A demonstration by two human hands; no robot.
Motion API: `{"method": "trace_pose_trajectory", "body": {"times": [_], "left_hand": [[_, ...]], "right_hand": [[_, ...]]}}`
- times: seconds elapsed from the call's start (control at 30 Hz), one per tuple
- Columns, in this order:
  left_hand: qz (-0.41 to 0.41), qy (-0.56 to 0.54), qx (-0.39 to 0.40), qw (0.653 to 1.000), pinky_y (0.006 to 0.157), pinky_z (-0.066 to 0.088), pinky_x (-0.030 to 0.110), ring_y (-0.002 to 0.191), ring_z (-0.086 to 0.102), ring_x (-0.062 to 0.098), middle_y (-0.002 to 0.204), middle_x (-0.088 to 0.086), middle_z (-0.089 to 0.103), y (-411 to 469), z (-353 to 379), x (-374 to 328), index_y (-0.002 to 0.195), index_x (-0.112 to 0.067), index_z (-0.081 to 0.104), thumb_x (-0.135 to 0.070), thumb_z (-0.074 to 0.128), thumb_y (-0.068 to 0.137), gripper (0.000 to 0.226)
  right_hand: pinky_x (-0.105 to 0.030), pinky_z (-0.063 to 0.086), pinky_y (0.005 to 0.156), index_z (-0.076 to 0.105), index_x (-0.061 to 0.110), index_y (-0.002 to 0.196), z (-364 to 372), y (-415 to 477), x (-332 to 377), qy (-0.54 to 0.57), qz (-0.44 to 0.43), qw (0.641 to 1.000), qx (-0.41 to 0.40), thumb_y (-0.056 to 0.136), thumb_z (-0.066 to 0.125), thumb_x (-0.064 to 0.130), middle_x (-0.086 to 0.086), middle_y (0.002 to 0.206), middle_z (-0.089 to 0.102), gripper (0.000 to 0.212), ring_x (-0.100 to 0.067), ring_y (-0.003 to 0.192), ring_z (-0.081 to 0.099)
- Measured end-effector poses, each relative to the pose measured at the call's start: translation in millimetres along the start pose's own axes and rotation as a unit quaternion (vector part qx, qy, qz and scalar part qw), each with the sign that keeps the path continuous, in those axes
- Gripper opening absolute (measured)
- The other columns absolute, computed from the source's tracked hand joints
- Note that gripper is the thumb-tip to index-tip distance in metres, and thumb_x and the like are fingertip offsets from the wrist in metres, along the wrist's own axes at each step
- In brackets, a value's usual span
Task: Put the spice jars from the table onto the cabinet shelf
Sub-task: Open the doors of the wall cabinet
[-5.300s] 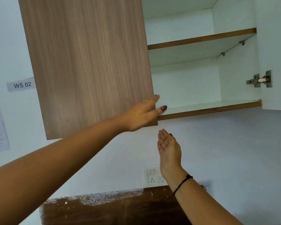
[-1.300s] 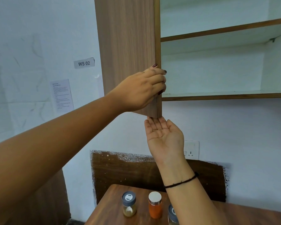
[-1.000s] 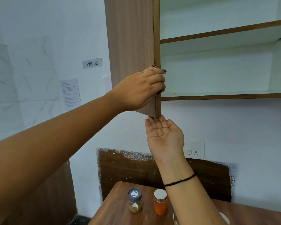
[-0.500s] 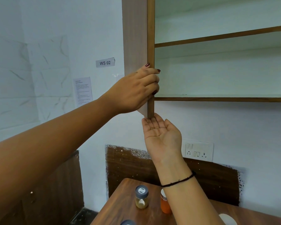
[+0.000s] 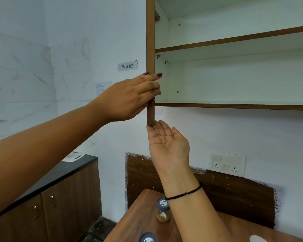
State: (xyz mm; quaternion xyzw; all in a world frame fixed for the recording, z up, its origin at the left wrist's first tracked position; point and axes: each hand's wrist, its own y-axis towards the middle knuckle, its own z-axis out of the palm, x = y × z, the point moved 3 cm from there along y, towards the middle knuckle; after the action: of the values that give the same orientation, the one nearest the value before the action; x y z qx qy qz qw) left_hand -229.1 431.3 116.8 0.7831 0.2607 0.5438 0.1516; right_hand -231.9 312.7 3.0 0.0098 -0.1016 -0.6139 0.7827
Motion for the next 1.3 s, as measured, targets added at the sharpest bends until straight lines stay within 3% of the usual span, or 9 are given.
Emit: {"method": "trace_pose_trajectory", "body": {"times": [0.13,0.37,0.47,0.6,1.0,1.17,1.3], "left_hand": [[-0.002,0.032,0.022,0.999,0.105,0.047,0.045,0.136,0.048,0.038,0.132,0.020,0.061,-20.0,-6.4,11.1,0.130,0.002,0.060,-0.018,0.036,0.105,0.040],[-0.032,0.044,0.071,0.996,0.104,0.050,0.046,0.138,0.046,0.035,0.134,0.017,0.060,-60.1,-17.9,29.4,0.134,0.000,0.058,-0.018,0.039,0.105,0.039],[-0.039,0.061,0.084,0.994,0.111,0.039,0.039,0.142,0.042,0.033,0.137,0.015,0.059,-79.4,-17.7,35.6,0.136,-0.002,0.057,-0.020,0.039,0.105,0.040],[-0.051,0.091,0.117,0.988,0.121,0.025,0.051,0.144,0.039,0.034,0.143,0.016,0.055,-99.3,-14.5,45.3,0.139,-0.003,0.055,-0.024,0.035,0.106,0.044],[-0.087,0.137,0.225,0.961,0.122,0.023,0.051,0.144,0.039,0.030,0.149,0.013,0.050,-148.6,-5.9,66.5,0.143,-0.007,0.051,-0.031,0.024,0.105,0.053],[-0.111,0.149,0.256,0.949,0.120,0.025,0.050,0.140,0.046,0.028,0.145,0.011,0.055,-169.6,2.4,74.2,0.140,-0.008,0.054,-0.033,0.024,0.103,0.054],[-0.116,0.152,0.258,0.947,0.122,0.021,0.048,0.143,0.040,0.026,0.150,0.010,0.048,-183.5,8.6,77.8,0.143,-0.009,0.051,-0.032,0.023,0.103,0.054]], "right_hand": [[-0.052,0.031,0.116,0.041,-0.006,0.140,3.6,3.0,-17.8,0.015,0.023,1.000,0.006,0.107,0.032,0.020,-0.023,0.138,0.050,0.043,-0.037,0.137,0.042],[-0.049,0.033,0.115,0.044,-0.004,0.138,10.6,8.1,-58.6,0.047,0.053,0.997,0.006,0.107,0.032,0.021,-0.020,0.117,0.057,0.042,-0.036,0.133,0.047],[-0.048,0.033,0.116,0.043,-0.004,0.139,12.2,12.2,-75.7,0.065,0.069,0.996,0.003,0.107,0.031,0.023,-0.021,0.128,0.055,0.043,-0.036,0.133,0.046],[-0.047,0.033,0.116,0.044,-0.003,0.139,14.4,20.3,-95.5,0.079,0.089,0.993,-0.006,0.107,0.030,0.025,-0.021,0.134,0.053,0.044,-0.036,0.134,0.046],[-0.046,0.031,0.116,0.042,-0.001,0.142,15.0,47.6,-142.1,0.079,0.131,0.988,0.003,0.107,0.025,0.028,-0.020,0.144,0.048,0.048,-0.034,0.137,0.043],[-0.045,0.026,0.118,0.038,0.000,0.145,18.8,59.4,-156.9,0.036,0.138,0.990,0.015,0.107,0.024,0.029,-0.017,0.151,0.041,0.050,-0.032,0.143,0.035],[-0.044,0.025,0.118,0.038,0.000,0.145,18.7,66.4,-168.1,0.015,0.150,0.988,0.024,0.107,0.024,0.029,-0.016,0.151,0.041,0.050,-0.032,0.143,0.034]]}}
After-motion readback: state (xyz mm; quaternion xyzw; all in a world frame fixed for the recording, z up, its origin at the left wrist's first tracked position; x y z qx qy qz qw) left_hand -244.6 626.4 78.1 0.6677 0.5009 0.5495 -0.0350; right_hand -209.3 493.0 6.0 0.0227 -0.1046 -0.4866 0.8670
